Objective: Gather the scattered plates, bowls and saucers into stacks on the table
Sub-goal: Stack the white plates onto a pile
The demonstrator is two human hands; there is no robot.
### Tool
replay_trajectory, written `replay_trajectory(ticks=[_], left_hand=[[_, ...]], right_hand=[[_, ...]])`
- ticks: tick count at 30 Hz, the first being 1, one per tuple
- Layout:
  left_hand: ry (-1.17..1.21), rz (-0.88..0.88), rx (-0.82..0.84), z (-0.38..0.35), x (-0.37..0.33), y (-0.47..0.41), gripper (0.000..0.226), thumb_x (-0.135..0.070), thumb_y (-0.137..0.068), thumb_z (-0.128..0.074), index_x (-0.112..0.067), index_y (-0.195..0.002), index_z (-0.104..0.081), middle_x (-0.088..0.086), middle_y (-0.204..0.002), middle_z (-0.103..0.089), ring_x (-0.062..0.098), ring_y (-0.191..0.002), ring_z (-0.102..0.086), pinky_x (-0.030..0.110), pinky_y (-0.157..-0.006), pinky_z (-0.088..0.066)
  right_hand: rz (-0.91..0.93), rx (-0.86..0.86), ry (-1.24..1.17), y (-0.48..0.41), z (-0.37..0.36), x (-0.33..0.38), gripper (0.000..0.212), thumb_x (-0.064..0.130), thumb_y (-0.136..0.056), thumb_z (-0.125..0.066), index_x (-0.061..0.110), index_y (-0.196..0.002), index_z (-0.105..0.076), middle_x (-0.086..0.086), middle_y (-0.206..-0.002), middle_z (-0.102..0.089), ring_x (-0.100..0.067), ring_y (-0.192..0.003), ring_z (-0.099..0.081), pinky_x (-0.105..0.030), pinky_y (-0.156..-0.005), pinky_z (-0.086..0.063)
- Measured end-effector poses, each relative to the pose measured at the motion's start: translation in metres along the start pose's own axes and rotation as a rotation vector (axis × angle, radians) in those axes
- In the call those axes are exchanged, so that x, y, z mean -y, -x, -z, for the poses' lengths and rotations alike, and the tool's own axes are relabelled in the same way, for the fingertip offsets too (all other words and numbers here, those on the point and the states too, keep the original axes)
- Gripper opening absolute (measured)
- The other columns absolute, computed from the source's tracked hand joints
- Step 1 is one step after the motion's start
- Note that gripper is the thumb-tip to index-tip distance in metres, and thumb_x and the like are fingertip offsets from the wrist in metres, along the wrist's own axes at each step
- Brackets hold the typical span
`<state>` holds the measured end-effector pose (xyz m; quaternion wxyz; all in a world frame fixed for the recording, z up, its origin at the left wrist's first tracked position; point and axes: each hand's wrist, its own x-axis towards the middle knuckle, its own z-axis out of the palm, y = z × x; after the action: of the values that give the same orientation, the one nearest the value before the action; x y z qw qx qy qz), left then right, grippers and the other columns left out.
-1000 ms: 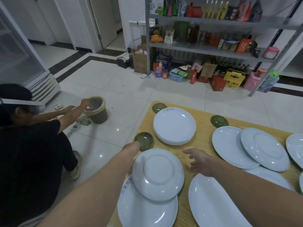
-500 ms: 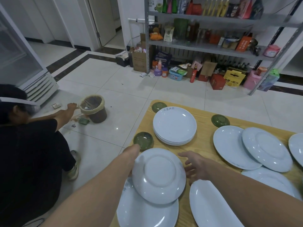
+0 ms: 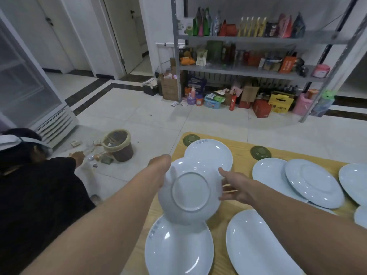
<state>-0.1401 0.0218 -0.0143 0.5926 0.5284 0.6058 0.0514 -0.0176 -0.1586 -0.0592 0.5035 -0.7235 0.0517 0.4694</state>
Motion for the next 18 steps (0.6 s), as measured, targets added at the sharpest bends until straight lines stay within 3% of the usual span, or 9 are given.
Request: replay_trajectory(ticks=[3,7,9,11,13,15,16,18], left_hand=[[0.037,-0.115,-0.048,-0.003,-0.027,0.017,0.020,-0.028,-0.088,-0.050,-0.011,-0.095,-0.054,0.007,-0.085,-0.055,0.026,-0.077,-0.053,0.035,-0.083,-0.048],[0.094,-0.292,-0.143,-0.014,-0.060,0.032,0.032,-0.032,-0.081,-0.063,-0.006,-0.099,-0.059,0.015,-0.104,-0.066,0.035,-0.091,-0.064,0.041,-0.087,-0.055],[0.077,-0.331,-0.195,-0.021,-0.070,0.037,0.028,-0.026,-0.084,-0.063,-0.005,-0.101,-0.059,0.017,-0.106,-0.064,0.036,-0.093,-0.062,0.040,-0.084,-0.053],[0.077,-0.326,-0.196,-0.029,-0.075,0.036,0.024,-0.017,-0.088,-0.057,-0.003,-0.107,-0.056,0.019,-0.113,-0.061,0.037,-0.097,-0.059,0.039,-0.082,-0.051],[0.087,-0.316,-0.168,-0.036,-0.074,0.029,0.017,-0.009,-0.093,-0.049,-0.001,-0.108,-0.052,0.020,-0.118,-0.058,0.035,-0.096,-0.056,0.036,-0.075,-0.046],[0.103,-0.293,-0.141,-0.042,-0.068,0.011,0.026,-0.002,-0.095,-0.043,0.005,-0.118,-0.052,0.021,-0.123,-0.058,0.035,-0.105,-0.058,0.034,-0.079,-0.046],[0.092,-0.295,-0.112,-0.045,-0.062,-0.001,0.029,0.002,-0.093,-0.041,0.005,-0.119,-0.053,0.019,-0.118,-0.059,0.034,-0.104,-0.059,0.034,-0.081,-0.048],[0.038,-0.320,-0.042,-0.051,-0.051,-0.020,0.022,0.011,-0.086,-0.041,0.001,-0.098,-0.055,0.012,-0.090,-0.055,0.025,-0.076,-0.051,0.028,-0.064,-0.043]], right_hand=[[0.067,-0.059,-0.102,0.013,0.004,0.024,0.058,0.049,-0.091,-0.062,-0.002,-0.118,-0.056,-0.012,-0.098,-0.057,-0.028,-0.082,-0.061,-0.045,-0.069,-0.061],[0.183,-0.150,-0.291,0.023,0.004,0.057,0.052,0.049,-0.085,-0.070,0.006,-0.112,-0.060,-0.008,-0.091,-0.058,-0.021,-0.068,-0.060,-0.033,-0.060,-0.059],[0.222,-0.204,-0.366,0.027,0.004,0.070,0.043,0.040,-0.082,-0.076,0.007,-0.105,-0.061,-0.006,-0.083,-0.057,-0.018,-0.061,-0.058,-0.027,-0.053,-0.056],[0.230,-0.264,-0.384,0.025,0.006,0.076,0.026,0.018,-0.081,-0.076,0.003,-0.097,-0.062,-0.005,-0.071,-0.054,-0.017,-0.057,-0.053,-0.022,-0.048,-0.049],[0.199,-0.329,-0.359,0.017,0.010,0.076,0.015,0.001,-0.077,-0.069,-0.001,-0.091,-0.063,-0.009,-0.070,-0.056,-0.022,-0.064,-0.055,-0.029,-0.057,-0.046],[0.172,-0.380,-0.326,0.007,0.013,0.073,0.010,-0.003,-0.077,-0.066,-0.001,-0.087,-0.063,-0.011,-0.077,-0.060,-0.023,-0.073,-0.054,-0.032,-0.064,-0.044],[0.166,-0.405,-0.306,0.002,0.014,0.072,0.009,-0.004,-0.080,-0.065,-0.002,-0.089,-0.063,-0.012,-0.083,-0.063,-0.021,-0.075,-0.051,-0.030,-0.064,-0.042],[0.174,-0.445,-0.238,-0.010,0.016,0.067,0.017,-0.007,-0.084,-0.060,-0.007,-0.100,-0.066,-0.013,-0.101,-0.069,-0.021,-0.080,-0.052,-0.028,-0.067,-0.044]])
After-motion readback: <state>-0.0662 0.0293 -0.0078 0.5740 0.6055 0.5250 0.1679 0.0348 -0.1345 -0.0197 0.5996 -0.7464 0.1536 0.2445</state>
